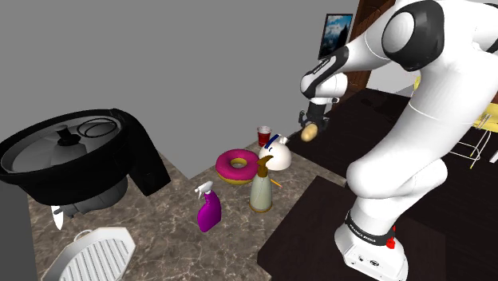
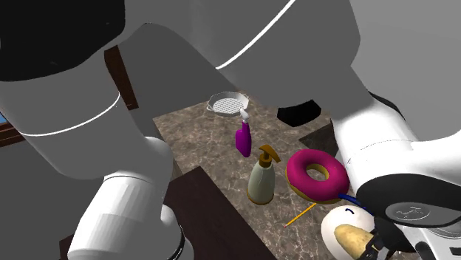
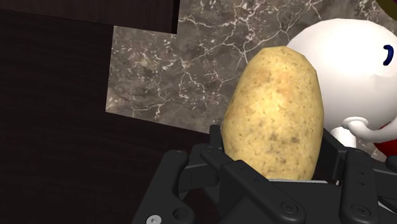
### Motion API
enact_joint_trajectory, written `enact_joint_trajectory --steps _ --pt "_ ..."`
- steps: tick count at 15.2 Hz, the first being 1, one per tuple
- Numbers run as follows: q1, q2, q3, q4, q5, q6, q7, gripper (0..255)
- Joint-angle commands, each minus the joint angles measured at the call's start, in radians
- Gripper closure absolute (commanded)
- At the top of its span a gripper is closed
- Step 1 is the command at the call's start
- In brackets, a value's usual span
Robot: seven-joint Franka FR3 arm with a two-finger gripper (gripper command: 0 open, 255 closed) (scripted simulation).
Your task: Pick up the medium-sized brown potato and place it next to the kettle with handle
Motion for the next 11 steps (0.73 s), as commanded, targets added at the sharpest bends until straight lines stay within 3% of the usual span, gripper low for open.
enact_joint_trajectory --steps 1,11 --pt "0.0 0.018 -0.001 -0.009 0.003 0.027 -0.004 255" --pt "0.002 0.125 0.001 -0.044 0.027 0.169 -0.025 255"
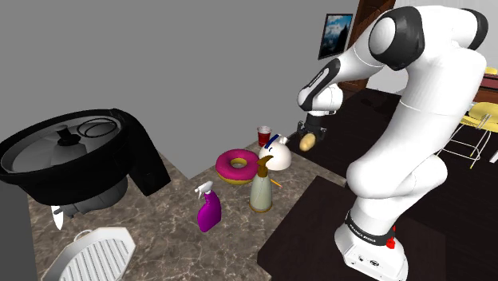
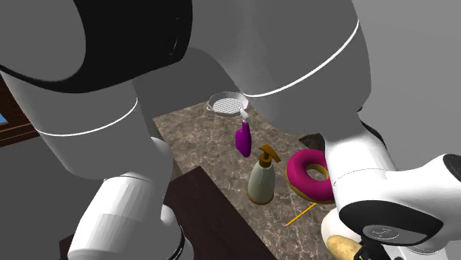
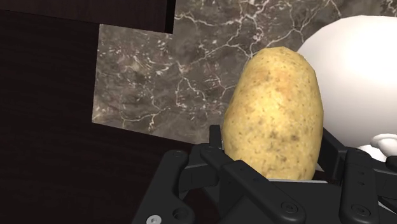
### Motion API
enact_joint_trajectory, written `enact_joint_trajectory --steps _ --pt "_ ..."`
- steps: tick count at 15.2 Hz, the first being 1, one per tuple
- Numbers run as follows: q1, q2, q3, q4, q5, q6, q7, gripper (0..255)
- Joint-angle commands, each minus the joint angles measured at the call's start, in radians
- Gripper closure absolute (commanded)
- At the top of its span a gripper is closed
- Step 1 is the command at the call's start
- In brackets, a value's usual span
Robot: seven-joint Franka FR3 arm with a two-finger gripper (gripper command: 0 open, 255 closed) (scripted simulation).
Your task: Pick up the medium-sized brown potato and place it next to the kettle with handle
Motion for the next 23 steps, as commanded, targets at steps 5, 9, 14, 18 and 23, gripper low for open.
enact_joint_trajectory --steps 5,9,14,18,23 --pt "0.0 0.076 0.003 -0.008 0.019 0.084 -0.017 255" --pt "-0.002 0.128 0.007 -0.011 0.035 0.139 -0.03 255" --pt "-0.006 0.198 0.015 -0.008 0.056 0.204 -0.048 255" --pt "-0.012 0.255 0.025 -0.001 0.073 0.255 -0.063 255" --pt "-0.022 0.33 0.039 0.012 0.094 0.316 -0.081 255"
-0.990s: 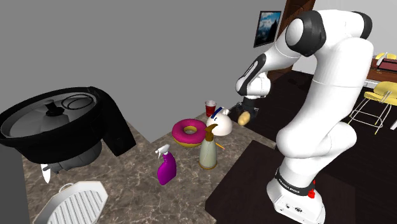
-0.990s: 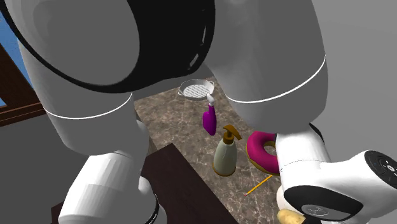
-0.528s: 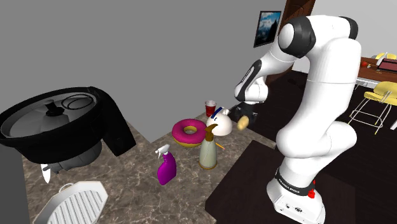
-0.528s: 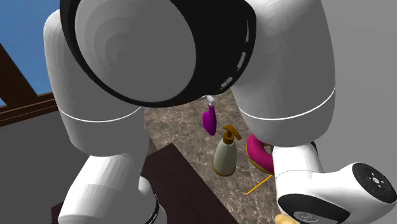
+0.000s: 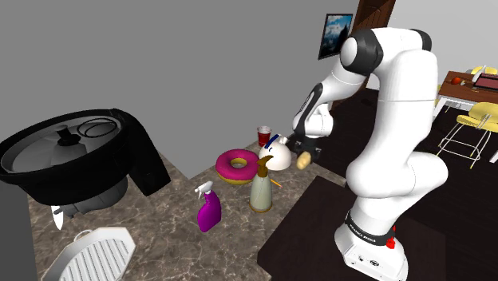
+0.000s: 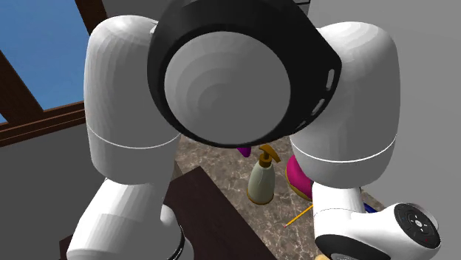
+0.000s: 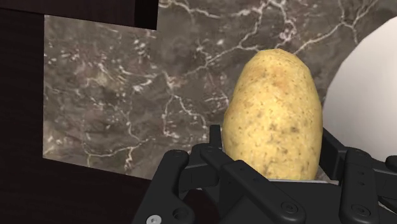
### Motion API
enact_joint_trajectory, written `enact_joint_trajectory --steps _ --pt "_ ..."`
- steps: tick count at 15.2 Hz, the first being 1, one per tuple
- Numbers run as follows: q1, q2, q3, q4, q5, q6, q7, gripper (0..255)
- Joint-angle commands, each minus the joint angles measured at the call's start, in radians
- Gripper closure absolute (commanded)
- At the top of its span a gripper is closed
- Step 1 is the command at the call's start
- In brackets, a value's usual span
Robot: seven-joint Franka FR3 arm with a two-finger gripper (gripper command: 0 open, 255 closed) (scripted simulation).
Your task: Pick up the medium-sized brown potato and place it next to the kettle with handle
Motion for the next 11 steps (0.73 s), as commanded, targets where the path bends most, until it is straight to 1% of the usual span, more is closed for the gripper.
enact_joint_trajectory --steps 1,5,11 --pt "-0.004 0.03 0.007 0.007 0.008 0.024 -0.006 255" --pt "-0.015 0.099 0.021 0.025 0.022 0.075 -0.02 255" --pt "-0.016 0.099 0.022 0.025 0.022 0.075 -0.02 255"
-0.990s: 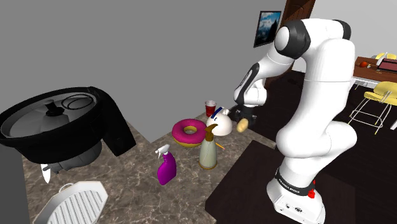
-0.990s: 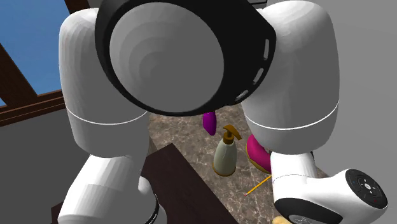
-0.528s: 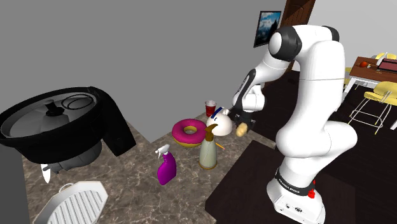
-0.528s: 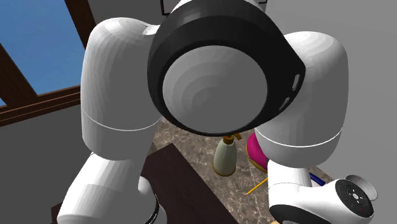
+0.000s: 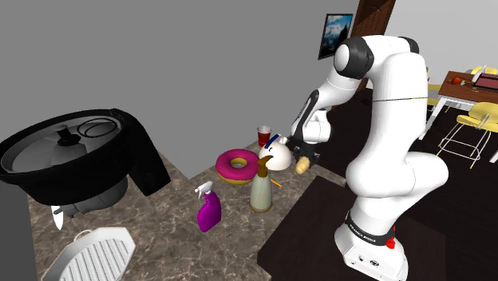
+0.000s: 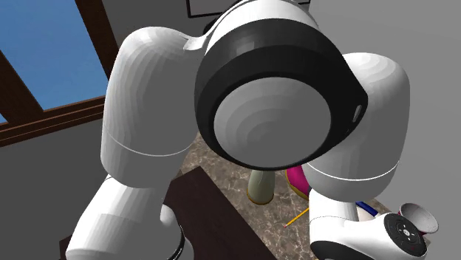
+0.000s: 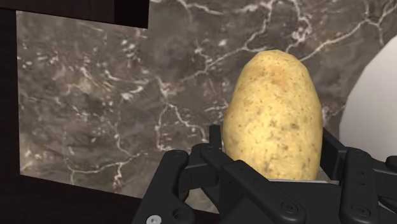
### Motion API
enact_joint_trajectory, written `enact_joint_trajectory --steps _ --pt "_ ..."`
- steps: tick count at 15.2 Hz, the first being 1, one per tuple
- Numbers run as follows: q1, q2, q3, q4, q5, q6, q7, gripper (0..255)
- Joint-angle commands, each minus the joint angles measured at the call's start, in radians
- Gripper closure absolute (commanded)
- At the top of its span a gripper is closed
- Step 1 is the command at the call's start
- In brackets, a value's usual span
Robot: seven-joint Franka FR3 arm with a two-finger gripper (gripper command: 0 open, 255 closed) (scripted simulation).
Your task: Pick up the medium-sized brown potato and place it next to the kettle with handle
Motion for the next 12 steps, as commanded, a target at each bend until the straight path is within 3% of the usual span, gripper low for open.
enact_joint_trajectory --steps 1,2,3,8,12 --pt "0.0 0.0 0.0 0.0 0.0 0.0 0.0 255" --pt "0.0 0.0 0.0 0.0 0.0 0.0 0.0 255" --pt "0.0 0.0 0.0 0.0 0.0 0.0 0.0 0" --pt "0.0 0.0 0.0 0.0 0.0 0.0 0.0 0" --pt "0.021 -0.143 -0.033 -0.031 -0.033 -0.112 0.026 0"
